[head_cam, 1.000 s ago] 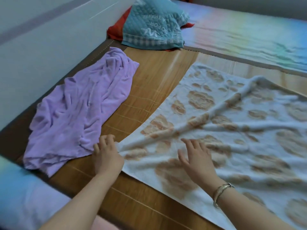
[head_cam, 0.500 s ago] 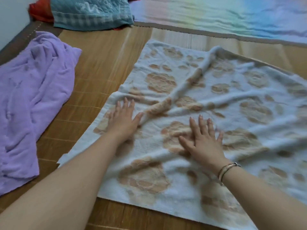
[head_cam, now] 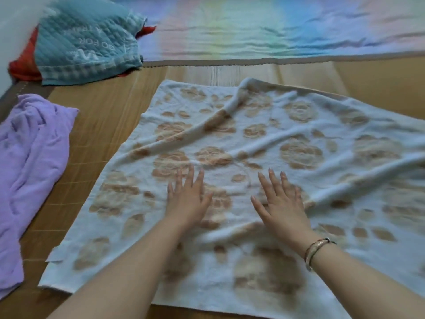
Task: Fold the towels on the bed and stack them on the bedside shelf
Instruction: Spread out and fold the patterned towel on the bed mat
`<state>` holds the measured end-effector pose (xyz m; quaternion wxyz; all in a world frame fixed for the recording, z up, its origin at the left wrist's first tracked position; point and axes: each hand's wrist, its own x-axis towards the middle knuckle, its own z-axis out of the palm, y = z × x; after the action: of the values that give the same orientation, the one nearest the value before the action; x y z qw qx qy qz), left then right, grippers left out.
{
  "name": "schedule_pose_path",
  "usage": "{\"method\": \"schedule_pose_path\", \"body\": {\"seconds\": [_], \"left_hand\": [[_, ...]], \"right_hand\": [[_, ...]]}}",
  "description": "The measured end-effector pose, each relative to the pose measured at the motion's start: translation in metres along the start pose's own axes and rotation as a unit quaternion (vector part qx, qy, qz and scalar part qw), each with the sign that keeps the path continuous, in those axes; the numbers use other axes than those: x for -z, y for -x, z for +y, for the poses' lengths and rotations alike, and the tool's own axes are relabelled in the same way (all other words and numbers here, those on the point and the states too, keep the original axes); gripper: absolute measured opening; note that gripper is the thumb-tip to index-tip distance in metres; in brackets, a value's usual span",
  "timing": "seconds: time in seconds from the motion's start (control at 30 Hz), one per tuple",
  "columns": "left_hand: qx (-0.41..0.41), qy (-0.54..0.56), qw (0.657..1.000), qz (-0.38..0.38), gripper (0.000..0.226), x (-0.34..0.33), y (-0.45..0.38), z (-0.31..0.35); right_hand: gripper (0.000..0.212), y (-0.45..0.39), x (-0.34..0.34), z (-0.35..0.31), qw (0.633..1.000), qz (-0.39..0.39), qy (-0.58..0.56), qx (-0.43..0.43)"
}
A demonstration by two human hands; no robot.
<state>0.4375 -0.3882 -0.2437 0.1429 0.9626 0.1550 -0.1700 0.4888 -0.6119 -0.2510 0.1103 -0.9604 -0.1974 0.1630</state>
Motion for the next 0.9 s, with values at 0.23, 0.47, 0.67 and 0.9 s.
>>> {"method": "schedule_pose_path", "body": {"seconds": [0.23,0.47,0.67,0.9], "left_hand": [[-0.069,-0.013,0.997,-0.027,0.066,-0.039,0.023,0.174],[-0.114,0.007,0.992,-0.046,0.066,-0.097,0.064,0.362],[-0.176,-0.033,0.975,-0.134,0.064,-0.135,0.096,0.452],[-0.183,-0.026,0.983,-0.018,0.043,-0.127,0.104,0.473]], "right_hand": [[0.066,0.058,0.051,0.159,0.998,0.047,-0.002,-0.052],[0.065,0.161,0.103,0.347,0.989,0.002,0.015,-0.150],[0.069,0.227,0.114,0.451,0.962,-0.101,0.017,-0.253],[0.065,0.252,0.115,0.456,0.973,-0.017,0.057,-0.221]]}}
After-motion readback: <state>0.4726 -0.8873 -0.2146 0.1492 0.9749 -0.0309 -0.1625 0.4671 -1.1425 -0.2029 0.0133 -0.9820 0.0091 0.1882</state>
